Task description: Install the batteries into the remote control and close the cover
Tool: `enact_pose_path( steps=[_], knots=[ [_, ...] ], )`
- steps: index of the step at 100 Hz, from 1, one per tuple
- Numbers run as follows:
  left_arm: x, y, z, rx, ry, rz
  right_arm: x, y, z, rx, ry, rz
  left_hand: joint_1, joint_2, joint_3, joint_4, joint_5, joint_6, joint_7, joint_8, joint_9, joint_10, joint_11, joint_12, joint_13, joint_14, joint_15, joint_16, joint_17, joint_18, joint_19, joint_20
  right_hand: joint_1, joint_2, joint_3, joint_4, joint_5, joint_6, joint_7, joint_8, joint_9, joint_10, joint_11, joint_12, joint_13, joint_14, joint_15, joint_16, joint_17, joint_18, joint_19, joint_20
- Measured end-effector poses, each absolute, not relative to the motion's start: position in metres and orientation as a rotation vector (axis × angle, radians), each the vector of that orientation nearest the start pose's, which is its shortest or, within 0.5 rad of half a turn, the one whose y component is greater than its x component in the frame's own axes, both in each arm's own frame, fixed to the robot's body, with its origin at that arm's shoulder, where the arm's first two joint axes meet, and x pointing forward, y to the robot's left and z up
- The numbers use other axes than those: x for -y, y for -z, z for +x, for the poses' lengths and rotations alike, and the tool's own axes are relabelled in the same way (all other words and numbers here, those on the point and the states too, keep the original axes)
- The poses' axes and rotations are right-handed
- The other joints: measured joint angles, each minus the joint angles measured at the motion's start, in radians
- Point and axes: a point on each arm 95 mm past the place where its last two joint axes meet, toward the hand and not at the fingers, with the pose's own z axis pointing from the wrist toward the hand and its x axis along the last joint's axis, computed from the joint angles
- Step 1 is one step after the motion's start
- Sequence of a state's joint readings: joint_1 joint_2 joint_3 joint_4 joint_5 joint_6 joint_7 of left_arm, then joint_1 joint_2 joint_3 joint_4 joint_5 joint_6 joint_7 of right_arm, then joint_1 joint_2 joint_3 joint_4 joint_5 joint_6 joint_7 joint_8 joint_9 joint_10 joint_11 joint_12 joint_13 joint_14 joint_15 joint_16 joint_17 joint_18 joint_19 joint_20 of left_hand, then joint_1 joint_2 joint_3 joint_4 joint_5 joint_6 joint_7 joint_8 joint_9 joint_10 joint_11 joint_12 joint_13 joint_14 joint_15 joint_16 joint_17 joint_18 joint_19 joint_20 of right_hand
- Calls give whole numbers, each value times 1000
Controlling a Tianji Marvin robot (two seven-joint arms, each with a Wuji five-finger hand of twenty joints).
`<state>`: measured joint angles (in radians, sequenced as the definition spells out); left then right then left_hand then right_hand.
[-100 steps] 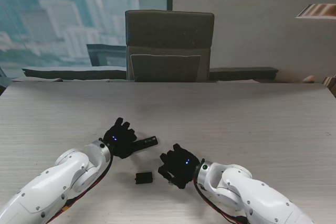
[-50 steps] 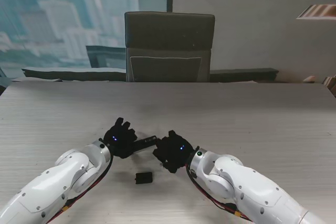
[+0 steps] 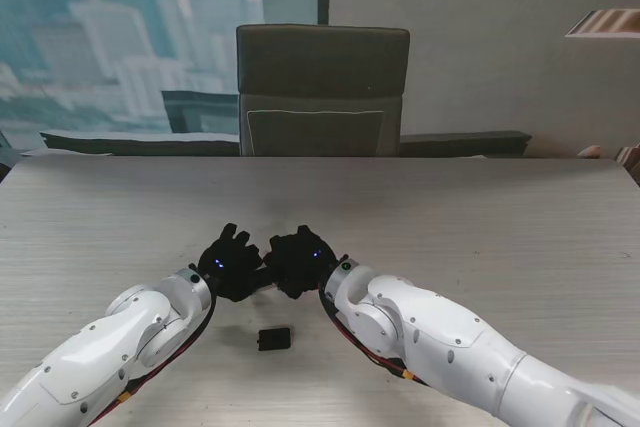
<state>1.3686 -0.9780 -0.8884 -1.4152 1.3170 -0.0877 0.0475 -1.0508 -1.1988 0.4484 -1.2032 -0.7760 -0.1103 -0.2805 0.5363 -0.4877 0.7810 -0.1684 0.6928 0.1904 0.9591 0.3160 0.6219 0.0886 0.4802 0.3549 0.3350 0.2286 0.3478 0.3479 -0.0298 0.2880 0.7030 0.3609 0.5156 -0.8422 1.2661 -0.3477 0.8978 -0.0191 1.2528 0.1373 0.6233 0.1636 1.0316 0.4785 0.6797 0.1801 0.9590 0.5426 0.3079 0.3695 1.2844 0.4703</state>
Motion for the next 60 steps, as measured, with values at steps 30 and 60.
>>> enact_pose_path(
  steps=[30, 60],
  knots=[
    [23, 377, 405, -1958, 1195, -677, -184, 371, 438, -1862, -1842, 851, 0, -9, 23, -18, 0, 0, -14, 0, 0, -1, 0, 0, 0, 0, 0, 0, 0, 0, 0, 0, 0, 12, 0, 0, 0, 0, 0, 0, 0, 0, 0, 0, 0, 0, 0, 0, 0, 0, 0, 0],
    [24, 376, 406, -1966, 1182, -694, -184, 373, 458, -1850, -1825, 835, 0, -9, 35, -33, 0, 1, -32, 1, 0, -1, 0, 0, 0, 0, 0, 0, 0, 0, 0, 0, 0, 15, 0, 0, 0, 0, 0, 0, 0, 0, 0, 0, 0, 0, 1, 0, 0, 1, 0, 0]
  ],
)
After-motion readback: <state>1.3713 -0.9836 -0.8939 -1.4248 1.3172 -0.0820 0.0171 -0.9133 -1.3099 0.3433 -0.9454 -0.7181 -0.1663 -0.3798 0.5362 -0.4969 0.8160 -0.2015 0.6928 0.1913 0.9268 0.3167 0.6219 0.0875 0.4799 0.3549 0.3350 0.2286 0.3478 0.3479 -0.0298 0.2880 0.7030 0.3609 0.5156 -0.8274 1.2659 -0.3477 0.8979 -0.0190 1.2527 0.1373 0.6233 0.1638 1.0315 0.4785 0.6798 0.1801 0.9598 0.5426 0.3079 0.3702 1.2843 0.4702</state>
